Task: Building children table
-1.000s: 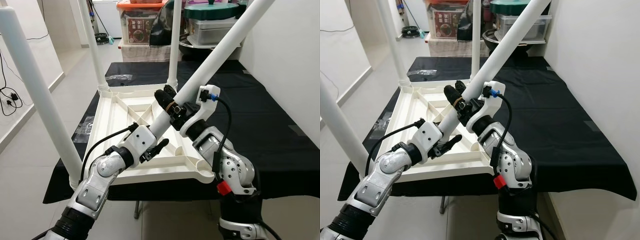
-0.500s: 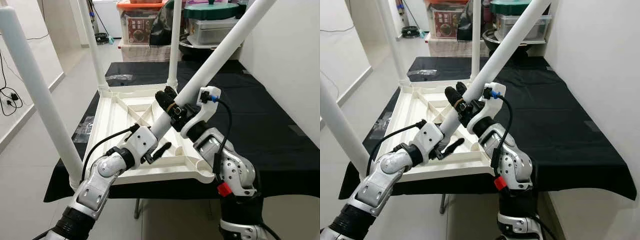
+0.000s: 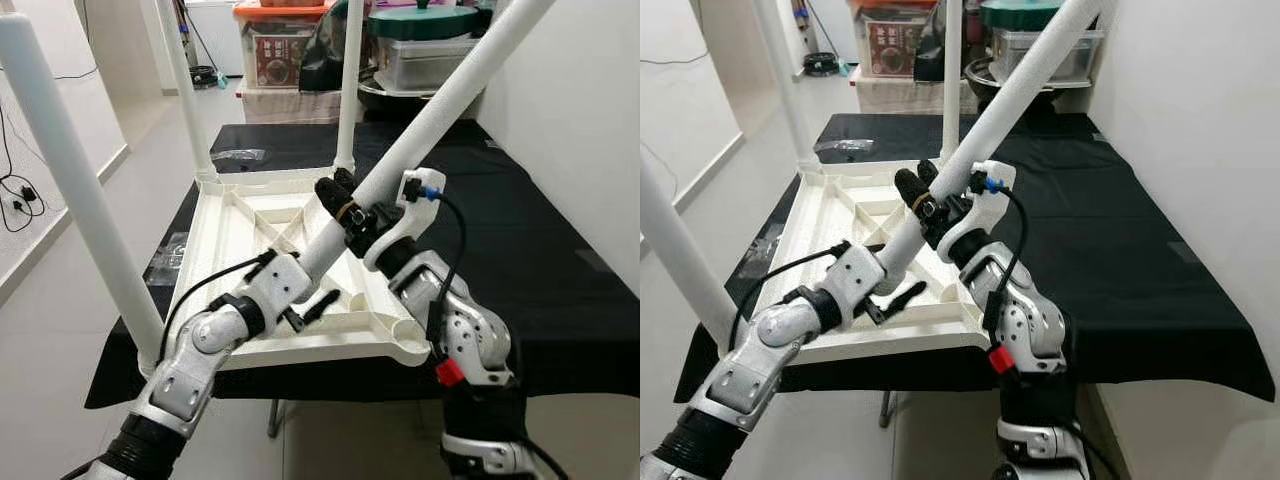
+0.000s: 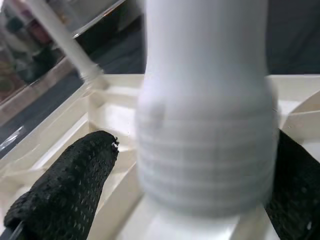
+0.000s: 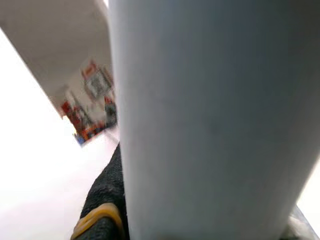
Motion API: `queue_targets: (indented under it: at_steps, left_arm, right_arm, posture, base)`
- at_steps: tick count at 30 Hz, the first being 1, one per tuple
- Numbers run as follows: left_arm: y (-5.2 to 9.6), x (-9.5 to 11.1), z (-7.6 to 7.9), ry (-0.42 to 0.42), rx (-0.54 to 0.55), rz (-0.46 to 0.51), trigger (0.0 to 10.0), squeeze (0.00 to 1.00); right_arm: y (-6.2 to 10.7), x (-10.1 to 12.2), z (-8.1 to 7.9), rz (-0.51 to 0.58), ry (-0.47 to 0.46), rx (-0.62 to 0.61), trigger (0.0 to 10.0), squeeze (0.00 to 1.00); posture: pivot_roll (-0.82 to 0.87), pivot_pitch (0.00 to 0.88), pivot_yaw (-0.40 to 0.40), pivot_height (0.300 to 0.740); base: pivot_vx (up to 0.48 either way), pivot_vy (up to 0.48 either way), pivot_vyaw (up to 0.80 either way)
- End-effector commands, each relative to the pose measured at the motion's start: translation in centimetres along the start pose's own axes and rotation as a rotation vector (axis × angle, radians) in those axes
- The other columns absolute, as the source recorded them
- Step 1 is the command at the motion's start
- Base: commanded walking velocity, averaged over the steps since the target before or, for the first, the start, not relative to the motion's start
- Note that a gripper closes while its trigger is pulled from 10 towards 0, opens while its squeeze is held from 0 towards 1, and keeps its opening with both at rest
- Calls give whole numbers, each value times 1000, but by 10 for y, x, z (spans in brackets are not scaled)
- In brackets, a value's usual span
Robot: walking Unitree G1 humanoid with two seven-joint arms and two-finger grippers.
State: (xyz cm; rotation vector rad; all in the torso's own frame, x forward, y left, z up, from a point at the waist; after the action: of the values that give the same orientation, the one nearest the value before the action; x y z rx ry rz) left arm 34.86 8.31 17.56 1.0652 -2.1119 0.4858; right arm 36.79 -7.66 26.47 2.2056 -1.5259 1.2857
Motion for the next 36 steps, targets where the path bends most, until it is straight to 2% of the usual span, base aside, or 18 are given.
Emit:
queue_targets:
  at_steps: [1,5,7,8,9,11,13,14,15,16,17,19,20,22,23,24,26,36]
  left_arm:
    - [10,-20,-10,19,57,-73,10000,0]
    - [13,-22,-8,25,57,-85,10000,0]
    - [19,-24,-1,70,50,-95,10000,0]
    - [21,-23,6,94,42,-95,10000,0]
    - [21,-23,6,94,42,-95,10000,0]
    - [26,-19,24,173,9,-88,10000,0]
    - [26,-19,24,173,9,-88,10000,0]
    - [28,-15,31,202,13,-77,10000,0]
    - [28,-15,31,202,13,-77,10000,0]
    - [30,-6,43,227,-1,-48,10000,0]
    - [34,2,55,258,-17,-18,10000,0]
    - [34,2,55,258,-17,-18,10000,0]
    - [37,7,63,304,-10,-2,10000,0]
    - [37,7,63,304,-10,-2,10000,0]
    - [42,10,71,345,30,-11,10000,0]
    - [42,10,71,345,30,-11,10000,0]
    - [43,11,75,369,64,-25,10000,0]
    - [43,12,75,364,80,-45,10000,0]
  right_arm:
    - [0,10,9,41,18,-45,0,0]
    - [0,15,13,62,37,-69,0,0]
    - [1,28,25,111,78,-118,0,0]
    - [2,38,30,129,146,-135,0,0]
    - [2,38,30,129,146,-135,0,0]
    - [2,52,39,121,246,-137,0,0]
    - [2,52,39,121,246,-137,0,0]
    - [3,58,41,102,329,-124,8471,0]
    - [3,58,41,102,329,-124,8471,0]
    - [5,67,47,82,403,-104,10000,0]
    - [9,76,52,58,485,-86,10000,0]
    - [9,76,52,58,485,-86,10000,0]
    - [12,85,54,46,534,-66,10000,0]
    - [12,85,54,46,534,-66,10000,0]
    - [16,89,49,41,543,-17,10000,0]
    - [16,89,49,41,543,-17,10000,0]
    - [20,75,40,18,564,28,10000,0]
    - [20,51,36,-33,580,75,10000,0]
  posture:
    - [19,31,-15,740]
    - [23,31,-16,740]
    - [23,32,-17,740]
    - [25,29,-19,740]
    - [25,29,-19,740]
    - [27,27,-21,740]
    - [27,27,-21,740]
    - [27,27,-21,740]
    - [27,27,-21,740]
    - [26,23,-25,740]
    - [29,21,-29,740]
    - [29,21,-29,740]
    - [25,20,-30,740]
    - [25,20,-30,740]
    - [25,13,-30,740]
    - [25,13,-30,740]
    - [25,7,-25,740]
    - [26,0,-28,740]
  base:
    - [0,0,0]
    - [0,0,0]
    - [0,0,0]
    - [0,0,0]
    - [0,0,0]
    - [0,0,0]
    - [0,0,0]
    - [0,0,0]
    - [0,0,0]
    - [0,0,0]
    - [0,0,0]
    - [0,0,0]
    - [0,0,0]
    - [0,0,0]
    - [0,0,0]
    - [0,0,0]
    - [0,0,0]
    - [134,-222,0]
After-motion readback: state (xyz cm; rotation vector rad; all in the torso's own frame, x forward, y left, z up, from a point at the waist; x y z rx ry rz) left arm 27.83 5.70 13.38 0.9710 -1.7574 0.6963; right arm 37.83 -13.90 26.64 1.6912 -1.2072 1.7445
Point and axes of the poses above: a point about 5 cm out from each wrist's last joint towards the gripper, its own y axis pointing back from the gripper into the wrist, its own x axis along the axis of the wrist's last joint, z = x × y, the point moved 4 cm from there along -y, pointing out of the wrist towards the gripper, and after that the axes turned 13 degrees about -y, right-handed, at the moved point
